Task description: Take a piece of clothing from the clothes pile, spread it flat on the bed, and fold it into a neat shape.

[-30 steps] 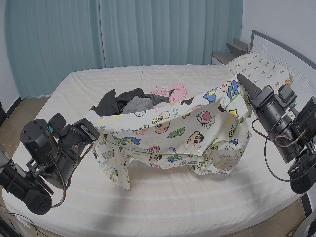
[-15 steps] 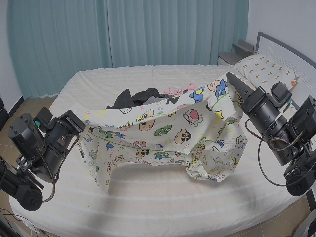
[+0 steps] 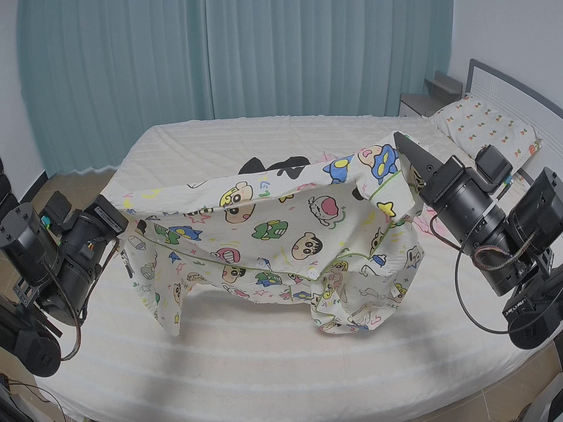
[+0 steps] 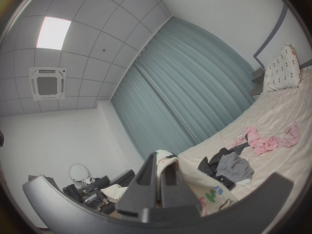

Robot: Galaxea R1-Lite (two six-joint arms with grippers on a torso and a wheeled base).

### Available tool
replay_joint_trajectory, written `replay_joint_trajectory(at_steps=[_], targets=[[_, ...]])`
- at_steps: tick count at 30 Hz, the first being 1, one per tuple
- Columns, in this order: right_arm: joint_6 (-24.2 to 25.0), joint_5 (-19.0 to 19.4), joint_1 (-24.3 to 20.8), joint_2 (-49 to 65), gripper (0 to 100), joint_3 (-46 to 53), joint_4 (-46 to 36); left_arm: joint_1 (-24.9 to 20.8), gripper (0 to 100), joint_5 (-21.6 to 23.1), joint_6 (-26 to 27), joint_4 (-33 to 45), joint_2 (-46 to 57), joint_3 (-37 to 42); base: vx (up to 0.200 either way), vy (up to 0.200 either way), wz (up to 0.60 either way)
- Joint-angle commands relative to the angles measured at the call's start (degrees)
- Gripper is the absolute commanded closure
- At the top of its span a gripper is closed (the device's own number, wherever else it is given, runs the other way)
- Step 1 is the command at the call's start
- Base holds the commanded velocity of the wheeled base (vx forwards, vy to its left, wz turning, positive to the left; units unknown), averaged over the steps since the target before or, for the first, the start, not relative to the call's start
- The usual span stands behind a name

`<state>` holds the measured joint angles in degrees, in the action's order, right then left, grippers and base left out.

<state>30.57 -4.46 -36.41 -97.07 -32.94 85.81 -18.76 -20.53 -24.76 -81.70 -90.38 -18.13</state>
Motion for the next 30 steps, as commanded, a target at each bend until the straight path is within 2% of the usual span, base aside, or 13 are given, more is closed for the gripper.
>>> replay_joint_trajectory(at_steps=[1, 12, 21, 30], targets=[[-0.34, 0.24, -0.32, -0.22, 100, -0.90, -0.29, 0.13, 100, -0.04, -0.03, -0.04, 0.64, 0.64, 0.000, 0.200, 0.00], [-0.43, 0.59, -0.24, 0.04, 100, -0.99, -2.14, 0.13, 100, -0.04, -0.03, -0.04, 0.38, 1.25, 0.000, 0.200, 0.00], [-0.43, 0.59, -0.32, 1.01, 100, 0.68, -2.14, -0.49, 100, 0.14, -0.03, -0.12, 0.73, 4.24, 0.000, 0.000, 0.00], [-0.52, 0.68, -1.91, 4.26, 100, 4.46, -1.52, -0.93, 100, 0.58, -0.03, -0.12, 3.28, 7.23, -0.200, 0.000, 0.00]])
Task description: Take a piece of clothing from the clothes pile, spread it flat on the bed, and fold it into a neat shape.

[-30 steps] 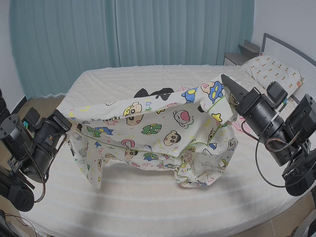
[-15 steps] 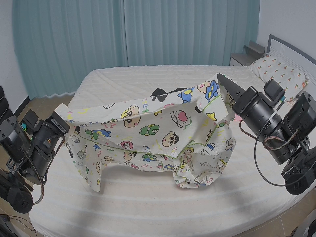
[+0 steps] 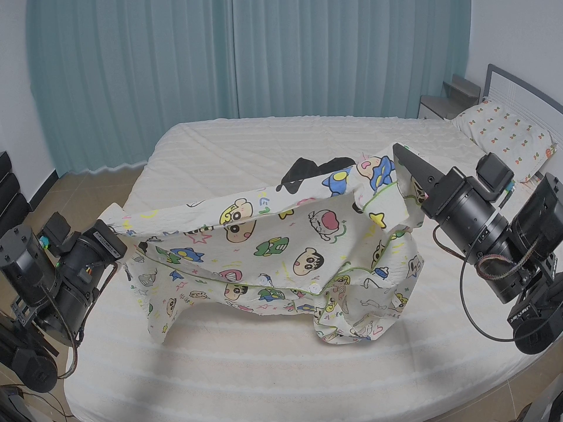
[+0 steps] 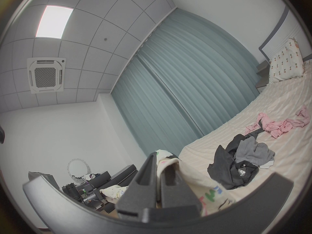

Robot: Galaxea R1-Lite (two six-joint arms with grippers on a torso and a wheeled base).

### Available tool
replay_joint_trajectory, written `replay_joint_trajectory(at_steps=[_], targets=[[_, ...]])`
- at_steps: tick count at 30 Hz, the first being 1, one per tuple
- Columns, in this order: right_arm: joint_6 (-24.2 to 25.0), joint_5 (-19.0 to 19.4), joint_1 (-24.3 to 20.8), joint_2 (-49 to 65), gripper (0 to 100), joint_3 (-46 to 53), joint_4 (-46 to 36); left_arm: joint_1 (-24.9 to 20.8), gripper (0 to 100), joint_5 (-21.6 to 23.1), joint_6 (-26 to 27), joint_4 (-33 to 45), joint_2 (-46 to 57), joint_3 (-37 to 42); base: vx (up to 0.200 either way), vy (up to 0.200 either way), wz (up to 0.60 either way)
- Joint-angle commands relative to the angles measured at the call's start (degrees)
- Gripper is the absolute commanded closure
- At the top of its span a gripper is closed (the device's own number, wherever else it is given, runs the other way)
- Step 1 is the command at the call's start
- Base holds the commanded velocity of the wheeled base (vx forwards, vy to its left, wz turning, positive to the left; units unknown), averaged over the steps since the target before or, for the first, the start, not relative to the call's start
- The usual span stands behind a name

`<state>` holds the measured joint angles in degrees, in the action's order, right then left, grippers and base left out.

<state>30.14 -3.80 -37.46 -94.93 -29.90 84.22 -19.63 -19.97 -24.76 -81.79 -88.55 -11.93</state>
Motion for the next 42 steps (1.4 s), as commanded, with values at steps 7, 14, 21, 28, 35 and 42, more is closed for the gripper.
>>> replay_joint_trajectory(at_steps=[7, 14, 21, 28, 35, 42], targets=[[-2.71, -0.06, -2.97, 5.54, 100, 4.77, 0.15, -0.59, 100, -0.07, -0.03, 0.05, 3.65, 2.88, -0.200, 0.000, 0.00], [-5.88, 0.02, -5.34, 10.29, 100, 6.35, 0.24, -0.76, 100, -0.07, -0.03, 0.05, 6.20, 3.41, -0.200, 0.000, 0.00], [-8.34, 0.02, -7.54, 13.81, 100, 7.84, 0.15, -1.47, 100, -0.07, 1.03, 0.05, 8.40, 5.17, -0.114, 0.000, 0.00], [-8.60, -0.15, -7.27, 14.95, 100, 7.32, 0.06, -1.82, 100, -0.07, 2.96, 0.05, 11.03, 5.69, 0.000, 0.000, 0.00], [-8.69, -0.06, -7.19, 16.53, 100, 7.76, -1.17, -1.82, 100, -0.07, 3.84, 0.05, 12.61, 7.19, 0.000, 0.000, 0.00], [-8.69, -0.06, -6.84, 17.76, 100, 7.84, -2.31, -1.82, 100, -0.07, 3.84, 0.05, 13.76, 8.68, 0.000, 0.000, 0.00]])
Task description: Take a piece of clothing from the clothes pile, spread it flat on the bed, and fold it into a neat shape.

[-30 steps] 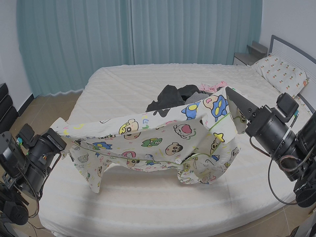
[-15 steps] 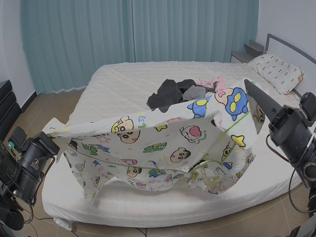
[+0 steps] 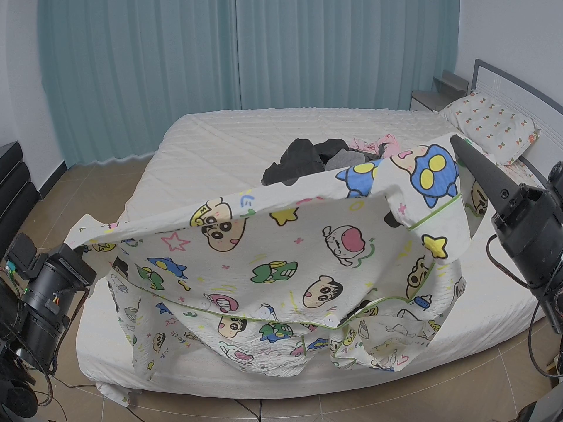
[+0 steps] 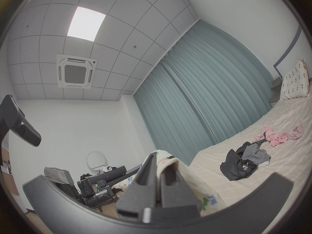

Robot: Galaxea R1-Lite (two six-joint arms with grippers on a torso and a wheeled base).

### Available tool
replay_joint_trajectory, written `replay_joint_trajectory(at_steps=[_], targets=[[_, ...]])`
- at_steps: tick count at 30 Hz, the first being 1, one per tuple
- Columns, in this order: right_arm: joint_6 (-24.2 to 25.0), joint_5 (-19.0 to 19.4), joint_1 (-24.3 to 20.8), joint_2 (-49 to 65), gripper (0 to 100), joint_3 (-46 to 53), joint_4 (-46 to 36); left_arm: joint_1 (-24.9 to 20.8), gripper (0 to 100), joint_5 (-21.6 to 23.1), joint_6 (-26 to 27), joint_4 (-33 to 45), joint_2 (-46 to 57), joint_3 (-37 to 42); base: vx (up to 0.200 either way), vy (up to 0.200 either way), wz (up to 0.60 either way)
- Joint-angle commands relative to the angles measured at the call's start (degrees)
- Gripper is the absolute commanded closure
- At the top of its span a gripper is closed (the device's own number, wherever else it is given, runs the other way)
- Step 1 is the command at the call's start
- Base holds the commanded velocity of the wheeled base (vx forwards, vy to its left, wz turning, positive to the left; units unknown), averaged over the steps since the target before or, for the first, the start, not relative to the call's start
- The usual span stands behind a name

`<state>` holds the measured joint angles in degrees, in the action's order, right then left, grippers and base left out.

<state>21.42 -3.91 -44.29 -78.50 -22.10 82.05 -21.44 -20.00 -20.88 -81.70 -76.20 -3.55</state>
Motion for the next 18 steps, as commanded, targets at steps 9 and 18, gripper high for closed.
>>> replay_joint_trajectory(at_steps=[9, 18], targets=[[0.29, 2.51, -1.24, 7.39, 100, 0.04, -7.26, -0.44, 100, -0.03, 0.58, 2.25, 6.59, 0.65, 0.000, 0.000, 0.00], [0.29, 3.12, -4.40, 11.35, 100, -0.22, -10.86, -9.49, 100, -0.03, 0.23, 22.38, 20.39, -5.07, 0.000, 0.000, 0.00]])
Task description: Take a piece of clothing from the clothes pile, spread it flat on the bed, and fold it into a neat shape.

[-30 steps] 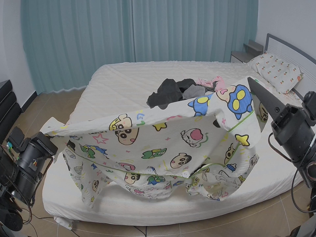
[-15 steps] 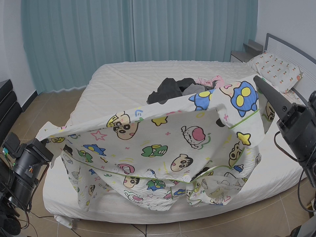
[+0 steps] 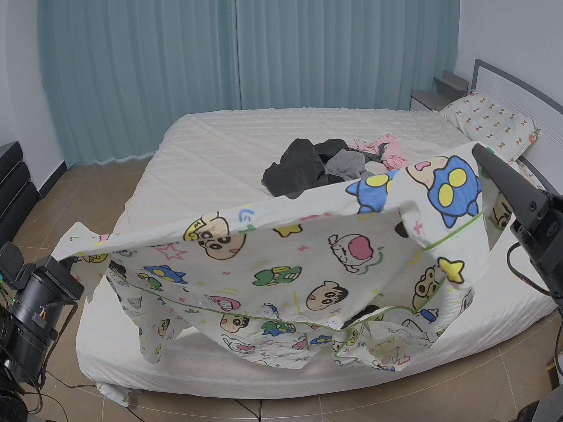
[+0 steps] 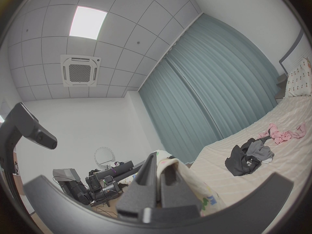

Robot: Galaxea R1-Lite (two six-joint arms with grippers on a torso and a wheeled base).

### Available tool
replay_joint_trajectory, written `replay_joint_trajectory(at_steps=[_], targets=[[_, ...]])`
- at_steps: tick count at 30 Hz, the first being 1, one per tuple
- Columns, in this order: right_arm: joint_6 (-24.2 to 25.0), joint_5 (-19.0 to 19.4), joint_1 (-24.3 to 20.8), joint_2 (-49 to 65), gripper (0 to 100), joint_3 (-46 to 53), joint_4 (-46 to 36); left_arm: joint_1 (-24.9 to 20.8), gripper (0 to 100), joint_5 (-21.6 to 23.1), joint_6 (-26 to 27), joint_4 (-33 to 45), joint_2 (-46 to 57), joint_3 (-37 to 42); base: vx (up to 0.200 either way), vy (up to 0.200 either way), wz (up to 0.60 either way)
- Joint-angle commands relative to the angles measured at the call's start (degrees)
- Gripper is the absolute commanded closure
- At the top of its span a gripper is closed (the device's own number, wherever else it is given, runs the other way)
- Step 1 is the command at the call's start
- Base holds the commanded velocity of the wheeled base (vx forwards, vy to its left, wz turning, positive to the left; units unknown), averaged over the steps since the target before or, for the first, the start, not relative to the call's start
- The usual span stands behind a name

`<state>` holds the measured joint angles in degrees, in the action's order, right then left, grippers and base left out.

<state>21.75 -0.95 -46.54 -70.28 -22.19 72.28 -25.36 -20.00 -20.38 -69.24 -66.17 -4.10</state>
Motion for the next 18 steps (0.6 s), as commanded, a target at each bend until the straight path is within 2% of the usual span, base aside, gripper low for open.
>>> replay_joint_trajectory(at_steps=[1, 5, 6, 9, 18], targets=[[-0.04, 0.16, -2.50, 3.48, 100, -0.23, -1.09, -5.84, 100, -0.03, -0.27, 13.87, 12.38, -6.10, 0.000, 0.000, 0.00], [-0.13, 0.16, -3.38, 4.10, 100, -0.58, -1.09, -5.93, 100, 0.32, -0.45, 26.00, 19.24, -11.20, 0.000, 0.000, 0.00], [-0.13, 0.16, -3.38, 4.10, 100, -0.58, -1.09, -5.93, 100, 0.32, -0.45, 26.00, 19.24, -11.20, 0.000, 0.000, 0.00], [-0.21, 0.42, -4.70, 4.98, 100, -1.02, -1.97, -5.93, 100, 0.32, -0.45, 32.42, 22.66, -14.27, 0.000, 0.000, 0.00], [-0.21, -0.02, -4.34, 6.73, 100, -3.30, -9.08, -5.93, 100, 0.32, -0.62, 34.26, 21.87, -14.80, 0.000, 0.000, 0.00]])
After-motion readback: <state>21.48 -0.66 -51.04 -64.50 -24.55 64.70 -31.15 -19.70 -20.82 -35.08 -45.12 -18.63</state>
